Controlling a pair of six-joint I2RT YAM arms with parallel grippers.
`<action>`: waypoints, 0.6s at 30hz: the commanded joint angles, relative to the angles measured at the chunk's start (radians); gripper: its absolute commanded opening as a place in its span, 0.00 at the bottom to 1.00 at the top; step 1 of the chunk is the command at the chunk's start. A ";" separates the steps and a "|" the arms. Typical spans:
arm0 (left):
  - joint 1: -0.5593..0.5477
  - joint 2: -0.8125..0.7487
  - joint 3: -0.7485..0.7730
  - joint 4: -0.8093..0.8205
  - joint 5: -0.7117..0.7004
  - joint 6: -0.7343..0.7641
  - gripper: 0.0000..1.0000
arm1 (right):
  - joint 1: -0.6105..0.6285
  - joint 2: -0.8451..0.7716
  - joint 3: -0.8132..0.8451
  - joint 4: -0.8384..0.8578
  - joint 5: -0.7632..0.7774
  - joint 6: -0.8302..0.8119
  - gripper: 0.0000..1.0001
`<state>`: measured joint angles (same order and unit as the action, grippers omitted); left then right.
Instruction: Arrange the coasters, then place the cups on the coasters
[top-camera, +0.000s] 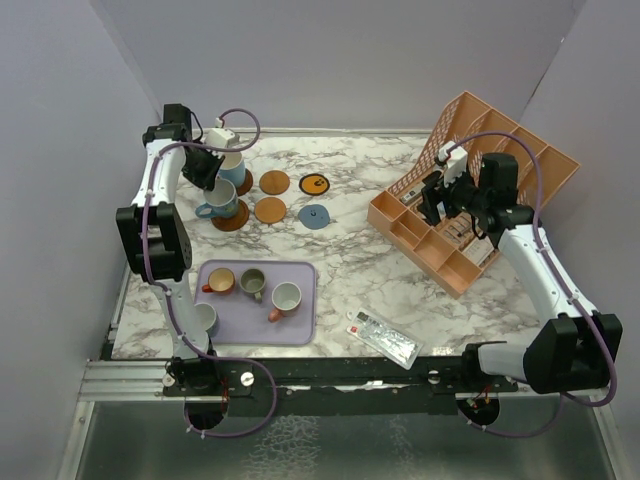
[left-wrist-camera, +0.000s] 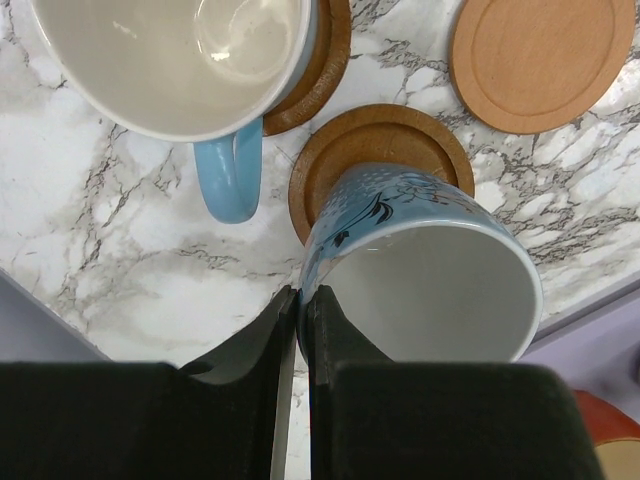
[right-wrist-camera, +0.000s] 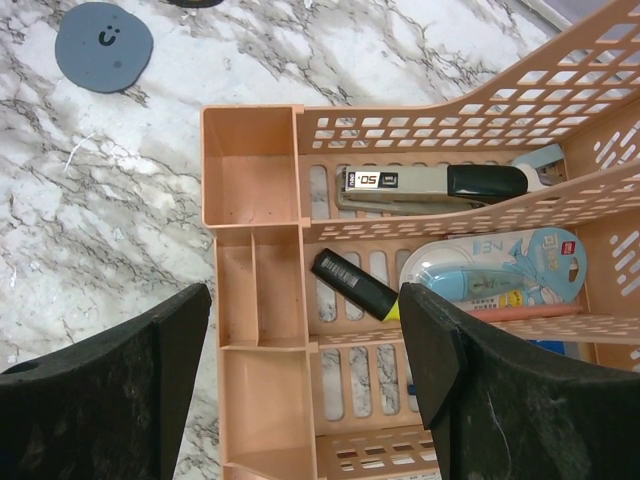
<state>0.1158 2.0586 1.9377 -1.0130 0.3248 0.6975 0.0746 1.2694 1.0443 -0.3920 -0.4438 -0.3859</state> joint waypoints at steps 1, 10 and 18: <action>0.001 0.020 0.052 -0.004 0.049 -0.010 0.00 | -0.006 -0.010 -0.007 0.027 -0.036 0.008 0.78; 0.001 0.064 0.106 -0.048 0.043 -0.006 0.00 | -0.006 -0.004 -0.004 0.017 -0.042 -0.002 0.78; 0.001 0.080 0.156 -0.102 0.048 0.000 0.00 | -0.006 -0.001 -0.004 0.015 -0.042 -0.004 0.77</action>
<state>0.1158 2.1376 2.0373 -1.0729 0.3290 0.6979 0.0746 1.2694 1.0443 -0.3923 -0.4618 -0.3870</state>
